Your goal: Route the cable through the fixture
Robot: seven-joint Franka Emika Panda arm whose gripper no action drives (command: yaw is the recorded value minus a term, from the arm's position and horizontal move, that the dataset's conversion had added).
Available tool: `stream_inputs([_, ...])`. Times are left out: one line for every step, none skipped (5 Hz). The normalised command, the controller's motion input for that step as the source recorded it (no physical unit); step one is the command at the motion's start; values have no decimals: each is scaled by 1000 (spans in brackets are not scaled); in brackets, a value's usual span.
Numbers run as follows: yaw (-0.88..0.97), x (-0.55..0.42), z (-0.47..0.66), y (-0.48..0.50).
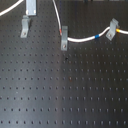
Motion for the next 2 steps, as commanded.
stream_inputs([-94,0,134,25])
stream_inputs([-311,-410,472,328])
